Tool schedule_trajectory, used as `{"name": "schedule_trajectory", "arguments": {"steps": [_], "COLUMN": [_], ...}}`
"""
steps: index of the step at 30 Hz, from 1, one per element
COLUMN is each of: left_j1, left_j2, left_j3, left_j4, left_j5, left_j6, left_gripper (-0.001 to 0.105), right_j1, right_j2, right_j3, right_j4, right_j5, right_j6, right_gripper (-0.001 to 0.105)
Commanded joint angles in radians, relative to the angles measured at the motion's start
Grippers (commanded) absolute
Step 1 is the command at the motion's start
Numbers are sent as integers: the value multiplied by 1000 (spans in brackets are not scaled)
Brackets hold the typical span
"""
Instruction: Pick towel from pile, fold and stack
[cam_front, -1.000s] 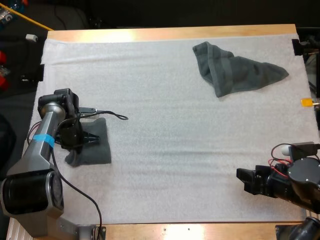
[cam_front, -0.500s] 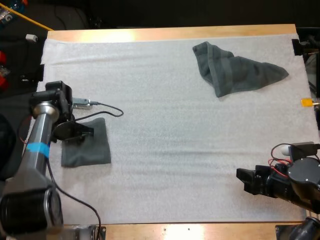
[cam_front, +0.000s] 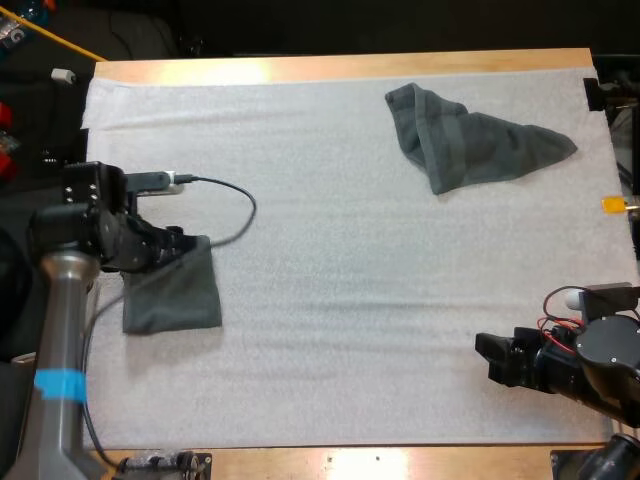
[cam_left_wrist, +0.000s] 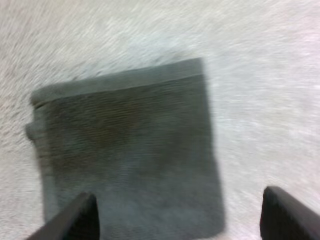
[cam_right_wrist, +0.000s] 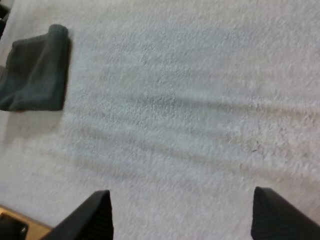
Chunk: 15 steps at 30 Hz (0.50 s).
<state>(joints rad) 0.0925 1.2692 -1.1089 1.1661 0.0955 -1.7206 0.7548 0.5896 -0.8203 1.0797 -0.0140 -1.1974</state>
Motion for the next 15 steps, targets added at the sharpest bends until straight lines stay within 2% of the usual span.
{"name": "schedule_trajectory", "arguments": {"steps": [1,7,10,15], "left_j1": [-21,-122,-147,-153], "left_j2": [-23,-85,-88,-88], "left_j3": [-8,-8,-8,-8], "left_j4": [4,1,9,35], "left_j5": [13,13,13,13], "left_j6": [-8,-9,-9,-8], "left_gripper": [63,63,63,63], "right_j1": [2,2,-4,-116], "right_j2": [0,51,92,162], "right_j3": [-8,-8,-8,-8], "right_j4": [-5,-23,-95,-223], "right_j5": [15,87,109,73], "right_j6": [-14,-98,-144,-199], "right_gripper": [58,58,58,58]}}
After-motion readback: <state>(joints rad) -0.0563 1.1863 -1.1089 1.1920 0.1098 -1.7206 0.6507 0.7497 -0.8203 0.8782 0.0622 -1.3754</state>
